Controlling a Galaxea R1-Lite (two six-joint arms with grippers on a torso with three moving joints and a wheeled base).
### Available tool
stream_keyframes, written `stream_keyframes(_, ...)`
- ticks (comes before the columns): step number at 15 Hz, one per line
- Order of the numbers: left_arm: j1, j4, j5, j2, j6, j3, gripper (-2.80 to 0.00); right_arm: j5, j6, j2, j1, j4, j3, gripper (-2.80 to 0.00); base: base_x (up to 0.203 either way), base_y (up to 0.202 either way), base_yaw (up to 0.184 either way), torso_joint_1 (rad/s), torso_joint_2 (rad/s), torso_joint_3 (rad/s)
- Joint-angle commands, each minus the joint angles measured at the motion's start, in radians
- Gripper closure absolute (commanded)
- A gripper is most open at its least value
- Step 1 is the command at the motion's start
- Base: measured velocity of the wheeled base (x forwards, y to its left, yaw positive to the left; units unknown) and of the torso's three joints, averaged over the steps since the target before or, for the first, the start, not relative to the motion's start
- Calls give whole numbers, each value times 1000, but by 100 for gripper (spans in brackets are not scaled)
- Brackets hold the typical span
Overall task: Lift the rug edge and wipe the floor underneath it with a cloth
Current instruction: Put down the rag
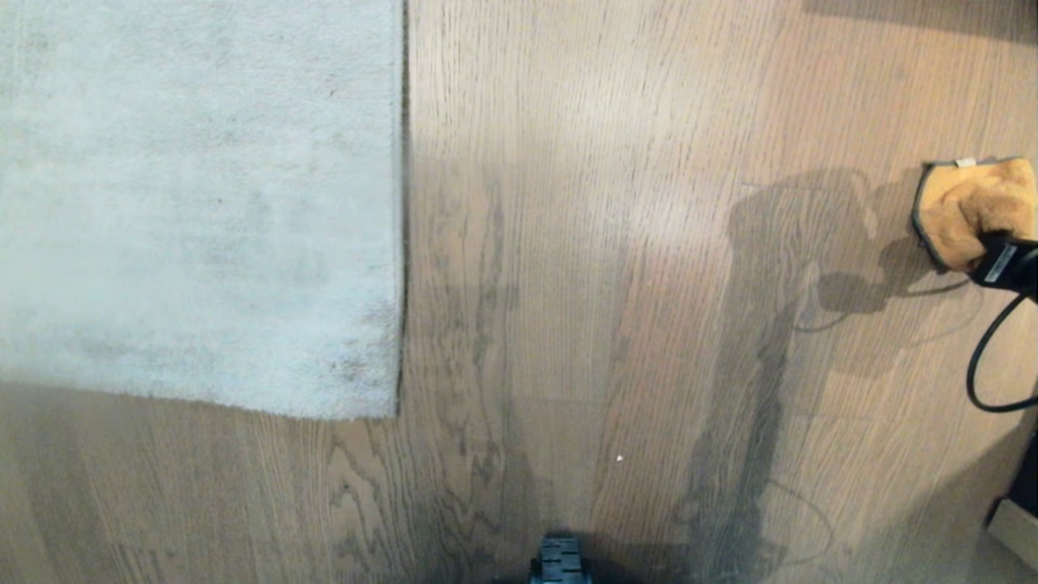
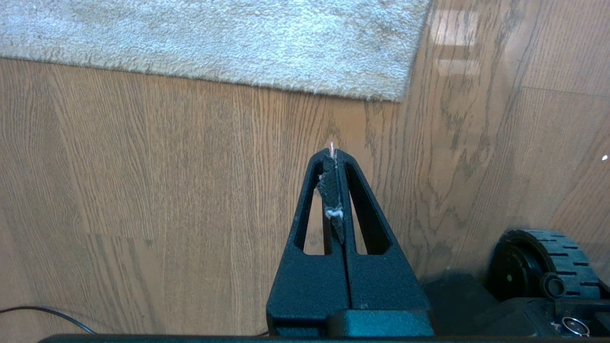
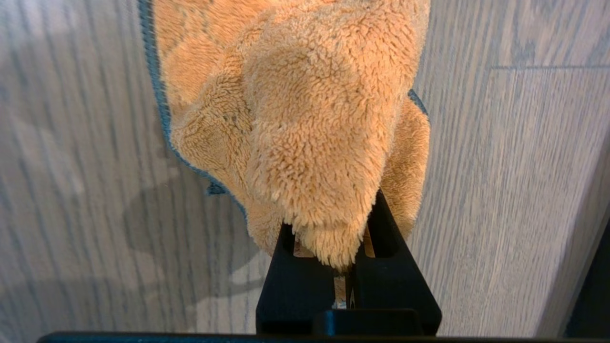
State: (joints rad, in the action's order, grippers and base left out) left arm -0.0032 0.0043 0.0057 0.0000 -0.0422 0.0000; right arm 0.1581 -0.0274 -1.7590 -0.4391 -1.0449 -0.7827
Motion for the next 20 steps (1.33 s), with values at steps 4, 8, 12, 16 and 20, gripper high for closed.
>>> stream_keyframes(4,0,0,0,0,-1,0,0,1,0,-8,-9,-4,0,0,0,0,0,0,0,0)
stream_keyframes(8,0,0,0,0,-1,0,0,1,0,-8,-16,-4,1,-280,0,0,0,0,0,0)
stream_keyframes(12,0,0,0,0,-1,0,0,1,4,-7,-23,-10,-1,-280,0,0,0,0,0,0)
stream_keyframes(16,0,0,0,0,-1,0,0,32,5,8,-28,-49,-6,-280,0,0,0,0,0,0)
stream_keyframes(20,0,0,0,0,-1,0,0,38,7,54,-30,-28,-11,-280,0,0,0,0,0,0)
